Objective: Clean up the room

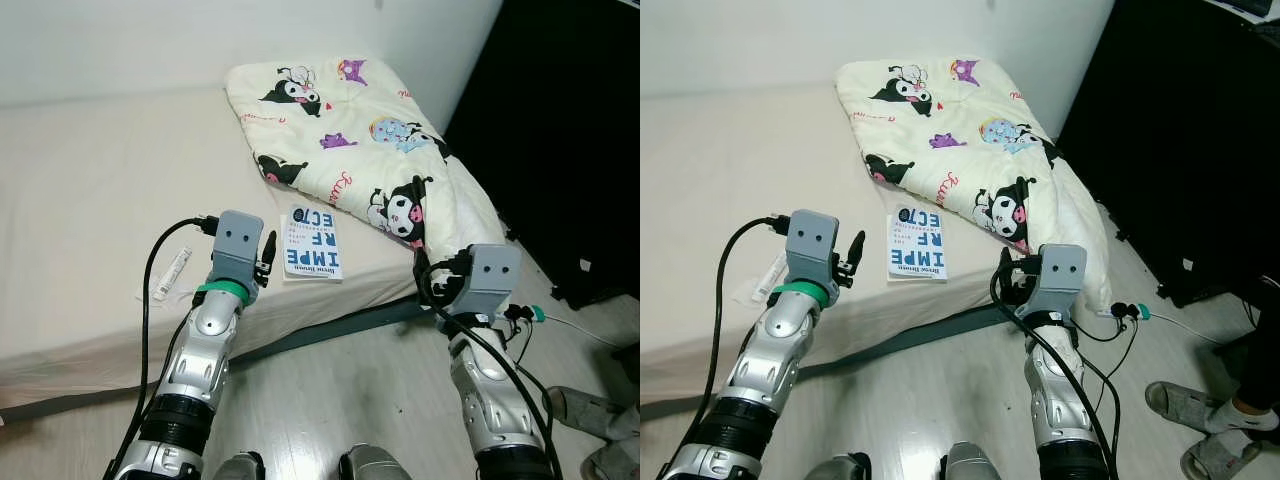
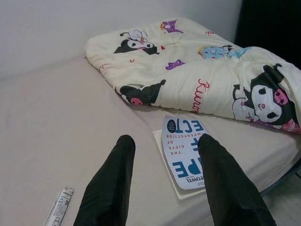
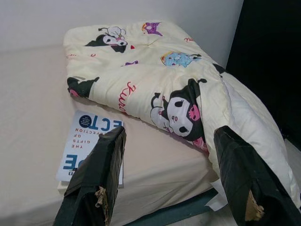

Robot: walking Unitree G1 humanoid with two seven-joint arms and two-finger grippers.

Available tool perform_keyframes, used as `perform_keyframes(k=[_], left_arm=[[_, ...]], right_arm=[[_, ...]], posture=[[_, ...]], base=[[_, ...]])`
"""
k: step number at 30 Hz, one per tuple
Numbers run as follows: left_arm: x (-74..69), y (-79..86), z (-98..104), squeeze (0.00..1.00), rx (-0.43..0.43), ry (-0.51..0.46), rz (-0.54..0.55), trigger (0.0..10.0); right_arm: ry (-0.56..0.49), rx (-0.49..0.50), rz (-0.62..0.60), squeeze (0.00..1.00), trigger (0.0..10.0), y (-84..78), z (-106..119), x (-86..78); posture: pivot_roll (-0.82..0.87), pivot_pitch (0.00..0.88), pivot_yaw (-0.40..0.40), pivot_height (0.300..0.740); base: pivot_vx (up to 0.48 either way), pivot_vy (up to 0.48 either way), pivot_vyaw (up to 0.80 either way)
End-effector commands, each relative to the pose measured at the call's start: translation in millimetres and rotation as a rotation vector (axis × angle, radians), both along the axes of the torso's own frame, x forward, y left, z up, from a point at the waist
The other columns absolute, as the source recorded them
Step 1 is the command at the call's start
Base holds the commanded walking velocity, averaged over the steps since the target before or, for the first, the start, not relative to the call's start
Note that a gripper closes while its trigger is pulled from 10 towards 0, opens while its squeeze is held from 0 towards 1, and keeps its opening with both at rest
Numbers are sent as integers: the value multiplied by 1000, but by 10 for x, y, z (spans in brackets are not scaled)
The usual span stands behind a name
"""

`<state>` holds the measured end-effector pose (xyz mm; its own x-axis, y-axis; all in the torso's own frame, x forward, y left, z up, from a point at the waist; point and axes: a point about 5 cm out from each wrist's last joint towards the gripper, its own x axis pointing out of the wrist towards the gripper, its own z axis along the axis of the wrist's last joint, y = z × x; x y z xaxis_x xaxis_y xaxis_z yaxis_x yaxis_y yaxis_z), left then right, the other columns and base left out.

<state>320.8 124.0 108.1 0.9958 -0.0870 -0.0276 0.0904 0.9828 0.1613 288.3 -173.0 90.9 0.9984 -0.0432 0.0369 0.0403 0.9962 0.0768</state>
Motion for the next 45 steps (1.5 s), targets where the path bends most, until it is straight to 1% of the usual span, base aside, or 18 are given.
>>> perform_keyframes(k=[1, 45], left_arm=[[-17, -21, -33, 0, 8, 7, -10, 10000], [-58, -49, -55, 0, 32, 6, -31, 10000]], right_arm=[[14, 0, -6, 0, 10000, -17, -45, -25], [23, -1, 1, 0, 10000, 5, -68, -47]], posture=[[-113, 0, -10, 740], [-110, 0, -9, 740]], base=[[0, 0, 0], [0, 0, 0]])
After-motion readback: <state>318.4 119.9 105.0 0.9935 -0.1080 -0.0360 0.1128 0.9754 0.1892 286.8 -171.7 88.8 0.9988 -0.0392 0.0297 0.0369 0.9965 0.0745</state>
